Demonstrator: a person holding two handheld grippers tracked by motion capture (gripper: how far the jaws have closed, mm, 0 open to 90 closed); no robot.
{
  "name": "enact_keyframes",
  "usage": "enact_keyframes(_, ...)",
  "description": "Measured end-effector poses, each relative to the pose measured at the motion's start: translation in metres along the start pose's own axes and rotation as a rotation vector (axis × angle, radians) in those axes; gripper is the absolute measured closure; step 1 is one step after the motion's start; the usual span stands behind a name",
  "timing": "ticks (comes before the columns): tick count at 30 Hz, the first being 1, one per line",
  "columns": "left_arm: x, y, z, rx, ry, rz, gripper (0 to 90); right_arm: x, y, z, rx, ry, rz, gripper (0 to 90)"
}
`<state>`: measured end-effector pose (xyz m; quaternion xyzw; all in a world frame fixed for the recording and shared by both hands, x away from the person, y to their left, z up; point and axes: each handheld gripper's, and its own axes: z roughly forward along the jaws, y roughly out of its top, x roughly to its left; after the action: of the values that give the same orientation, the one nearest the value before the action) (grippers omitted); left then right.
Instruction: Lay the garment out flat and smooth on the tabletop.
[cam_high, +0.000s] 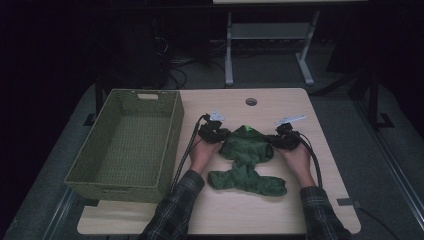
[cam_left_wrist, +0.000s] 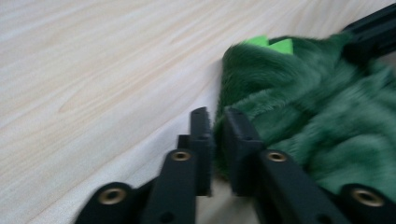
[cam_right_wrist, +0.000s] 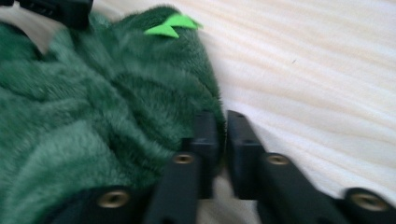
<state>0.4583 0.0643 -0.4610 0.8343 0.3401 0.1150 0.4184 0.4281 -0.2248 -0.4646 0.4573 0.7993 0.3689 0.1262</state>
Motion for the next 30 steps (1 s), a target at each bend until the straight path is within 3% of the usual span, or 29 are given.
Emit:
enact_keyframes(4, -0.003, 0.007, -0.017, -0.017, -0.029, 0.001, 68.4, 0.003, 0.006, -0.018, -0.050, -0.009, -0.006, 64.1)
enact_keyframes(9, -0.007, 0.007, -0.034, -0.008, -0.061, 0.007, 53.9, 0.009, 0.008, -0.036, -0.034, 0.005, 0.006, 54.7)
enact_keyframes(25, -0.040, -0.029, -0.080, -0.022, -0.075, 0.051, 29.3, 0.029, -0.008, -0.061, -0.060, 0.040, -0.016, 50.3)
enact_keyframes(30, -0.051, -0.041, -0.088, 0.011, -0.082, 0.070, 21.4, 0.037, -0.011, -0.064, -0.058, 0.055, -0.031, 49.5)
